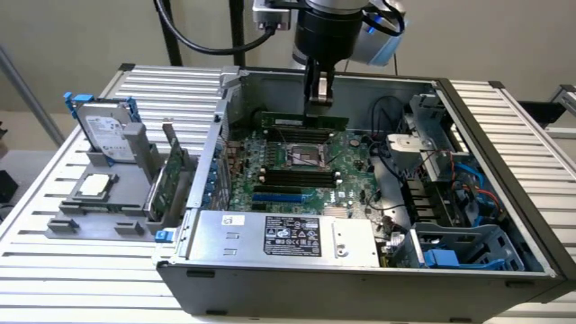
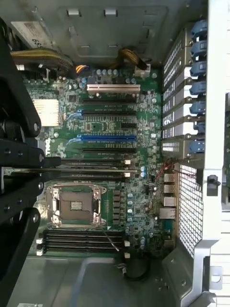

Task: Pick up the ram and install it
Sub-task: 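Pick up the ram and move it above insertion slot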

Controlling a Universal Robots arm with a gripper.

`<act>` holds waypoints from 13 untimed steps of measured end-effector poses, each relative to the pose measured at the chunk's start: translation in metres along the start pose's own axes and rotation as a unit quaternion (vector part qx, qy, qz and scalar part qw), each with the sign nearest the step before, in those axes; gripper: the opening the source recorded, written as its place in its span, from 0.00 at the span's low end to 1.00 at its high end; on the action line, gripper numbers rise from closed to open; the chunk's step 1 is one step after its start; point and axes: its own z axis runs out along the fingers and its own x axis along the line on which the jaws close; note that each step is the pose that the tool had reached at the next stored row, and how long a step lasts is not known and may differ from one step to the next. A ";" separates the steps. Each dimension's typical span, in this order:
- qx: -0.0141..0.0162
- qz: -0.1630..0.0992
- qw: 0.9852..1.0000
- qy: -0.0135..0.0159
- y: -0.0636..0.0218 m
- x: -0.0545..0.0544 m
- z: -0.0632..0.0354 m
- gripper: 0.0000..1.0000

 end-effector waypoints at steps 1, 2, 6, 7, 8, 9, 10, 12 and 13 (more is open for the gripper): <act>0.000 0.000 1.000 0.000 -0.0008 -0.003 0.0017 0.00; 0.000 0.000 1.000 0.000 -0.0012 -0.006 0.0036 0.00; 0.000 0.000 1.000 0.000 -0.0016 -0.013 0.0083 0.00; 0.000 0.000 1.000 0.000 -0.0016 -0.013 0.0083 0.00; 0.000 0.000 1.000 0.000 -0.0016 -0.013 0.0083 0.00; 0.000 0.000 1.000 0.000 -0.0016 -0.013 0.0083 0.00; 0.000 0.000 1.000 0.000 -0.0016 -0.013 0.0082 0.00; 0.000 0.000 1.000 0.000 -0.0016 -0.013 0.0083 0.00; 0.000 0.000 1.000 0.000 -0.0016 -0.013 0.0082 0.00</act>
